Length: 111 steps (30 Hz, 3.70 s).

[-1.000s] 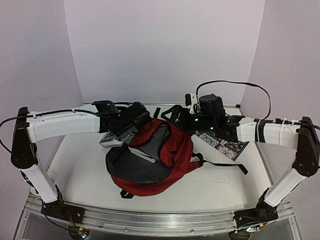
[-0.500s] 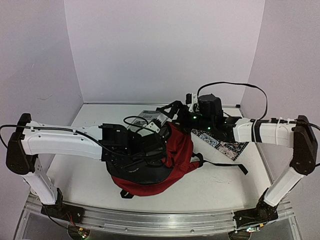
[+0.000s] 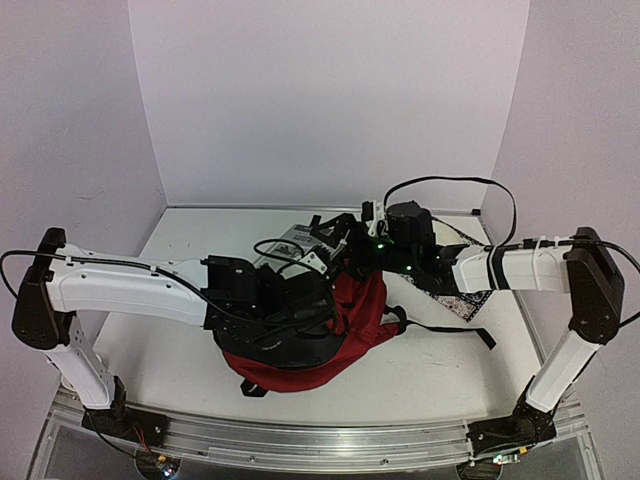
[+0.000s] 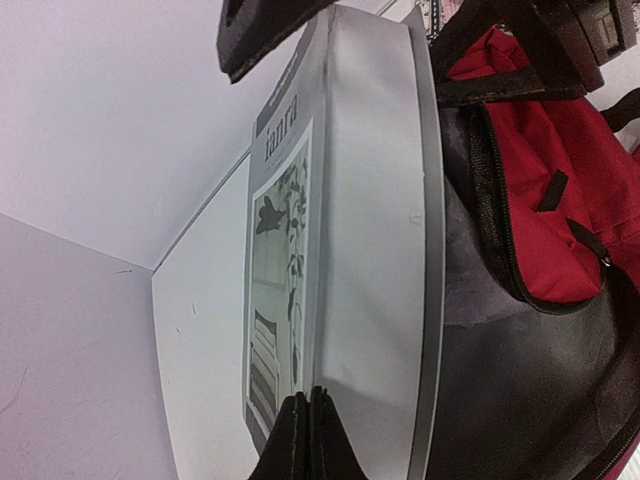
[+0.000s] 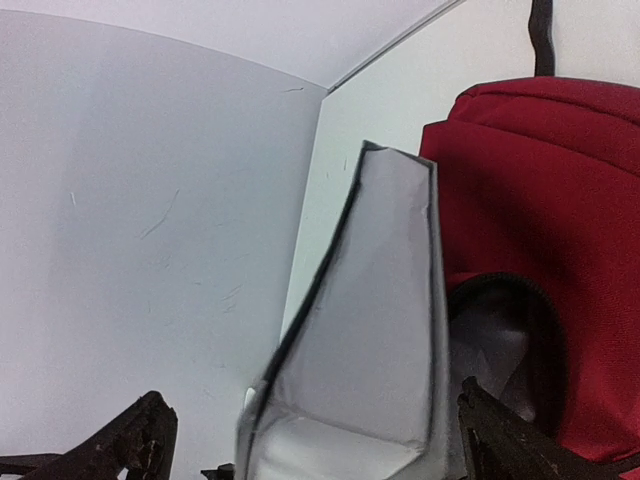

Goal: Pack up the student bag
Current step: Pass from the left arm to the right, then pass from the right arm to the left

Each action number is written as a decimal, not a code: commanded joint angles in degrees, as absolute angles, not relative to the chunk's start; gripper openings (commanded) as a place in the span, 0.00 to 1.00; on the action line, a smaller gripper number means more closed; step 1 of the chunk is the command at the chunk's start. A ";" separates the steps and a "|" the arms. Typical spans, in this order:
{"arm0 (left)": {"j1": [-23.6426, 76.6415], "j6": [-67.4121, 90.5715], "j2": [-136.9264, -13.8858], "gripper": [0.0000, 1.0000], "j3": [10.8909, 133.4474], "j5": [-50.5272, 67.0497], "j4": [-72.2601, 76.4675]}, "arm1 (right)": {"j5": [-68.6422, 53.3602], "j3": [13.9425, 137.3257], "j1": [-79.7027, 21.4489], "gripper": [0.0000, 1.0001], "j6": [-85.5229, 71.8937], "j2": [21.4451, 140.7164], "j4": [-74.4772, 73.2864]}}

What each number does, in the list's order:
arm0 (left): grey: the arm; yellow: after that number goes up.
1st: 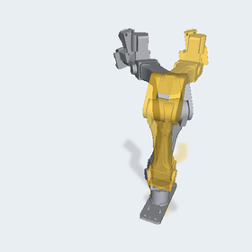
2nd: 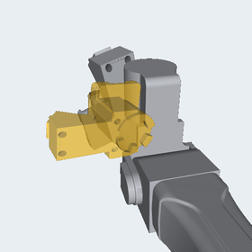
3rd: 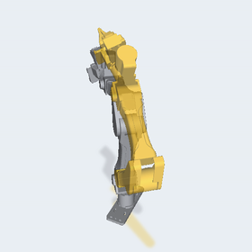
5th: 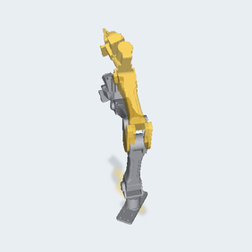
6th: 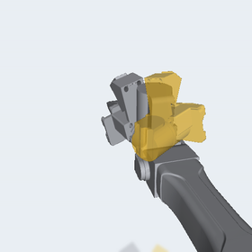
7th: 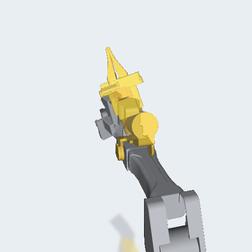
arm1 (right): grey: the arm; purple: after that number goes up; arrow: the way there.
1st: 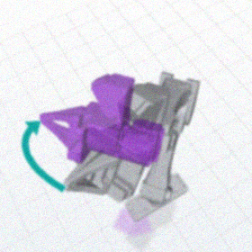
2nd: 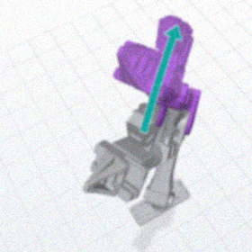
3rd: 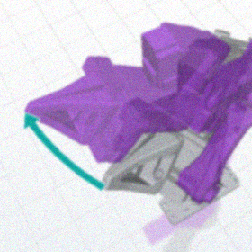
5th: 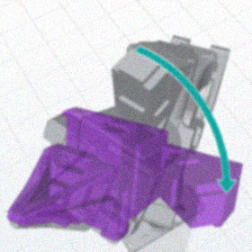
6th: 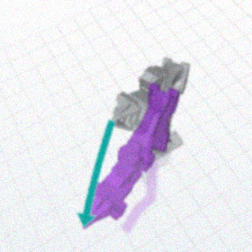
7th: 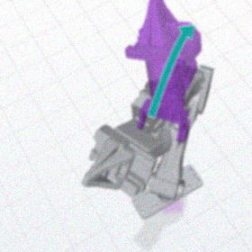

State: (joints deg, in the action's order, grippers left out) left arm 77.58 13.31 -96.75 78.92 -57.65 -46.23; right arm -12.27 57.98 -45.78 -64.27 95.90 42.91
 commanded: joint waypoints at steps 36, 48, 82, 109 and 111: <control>74.81 13.37 -88.55 0.62 72.13 -48.41 -36.84 | -9.36 55.95 -45.75 0.27 -67.96 95.58 51.75; 55.42 24.74 -69.94 0.93 59.56 -21.23 -24.72 | -7.08 52.28 -43.70 0.27 -67.70 90.31 57.97; 27.30 60.63 -69.99 1.00 36.14 26.35 24.71 | -8.65 45.51 -42.83 0.26 -76.53 89.77 78.36; 25.64 76.07 -77.25 0.75 29.66 30.61 46.07 | -14.50 49.24 -42.80 0.26 -83.10 97.02 87.99; 25.60 76.37 -77.03 0.72 29.59 29.94 46.32 | -14.50 48.96 -42.80 0.26 -83.82 97.60 89.44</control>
State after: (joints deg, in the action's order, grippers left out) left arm 25.80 74.94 -77.89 29.96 31.24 41.72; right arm -13.07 46.13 -42.68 -82.11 97.16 72.10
